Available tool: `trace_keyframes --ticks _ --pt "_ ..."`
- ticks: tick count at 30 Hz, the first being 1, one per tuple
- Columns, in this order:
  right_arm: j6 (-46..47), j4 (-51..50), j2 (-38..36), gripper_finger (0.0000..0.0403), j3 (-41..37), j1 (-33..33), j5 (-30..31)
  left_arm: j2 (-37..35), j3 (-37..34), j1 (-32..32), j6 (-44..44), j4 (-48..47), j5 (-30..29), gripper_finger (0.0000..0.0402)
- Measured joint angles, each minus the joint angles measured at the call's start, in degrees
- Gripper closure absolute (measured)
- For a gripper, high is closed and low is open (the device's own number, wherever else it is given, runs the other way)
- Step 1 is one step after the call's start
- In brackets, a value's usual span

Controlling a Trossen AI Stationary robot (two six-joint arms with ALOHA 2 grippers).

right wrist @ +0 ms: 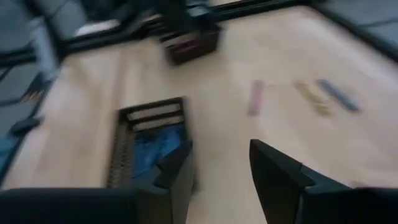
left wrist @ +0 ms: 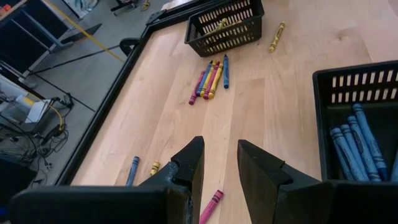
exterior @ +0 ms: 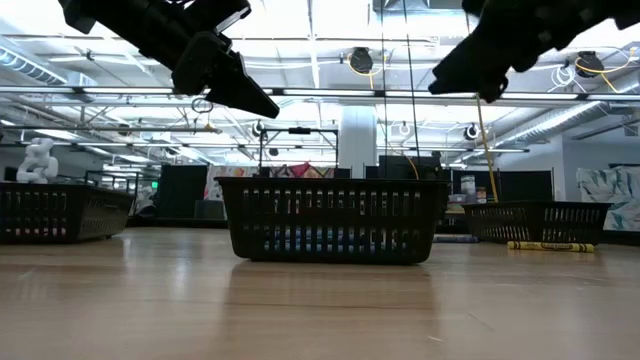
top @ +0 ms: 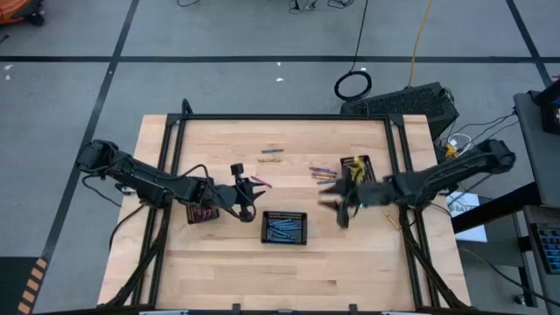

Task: Sort crayons
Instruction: Put the yellow crayon into the right black basket

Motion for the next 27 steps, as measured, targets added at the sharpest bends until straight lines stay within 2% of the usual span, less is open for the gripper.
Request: trace_keyframes --ticks 4,9,13,19,22,27 --pt "-0.23 -2.83 8.71 0.0278 5.31 5.74 0.03 0.00 0.00 0.00 0.00 0.15 0.00 0.0307" --pt "3.91 -17.89 17.18 0.0290 11.69 8.38 -0.04 0.00 0.00 0.00 -0.03 0.54 0.00 0.0307" --pt "8.69 -28.65 21.09 0.0290 13.53 8.67 -0.18 0.00 0.00 0.00 -0.04 1.08 0.00 0.0307" --pt "9.80 -40.29 25.19 0.0279 13.64 5.31 -2.87 0.00 0.00 0.00 -0.02 1.56 0.02 0.0307" --pt "6.45 -42.14 27.18 0.0273 13.64 2.18 -5.62 0.00 0.00 0.00 -0.02 1.56 0.04 0.0307" --pt "0.42 -43.28 28.39 0.0273 13.64 -2.22 -5.81 0.00 0.00 0.00 -0.04 1.51 0.09 0.0307"
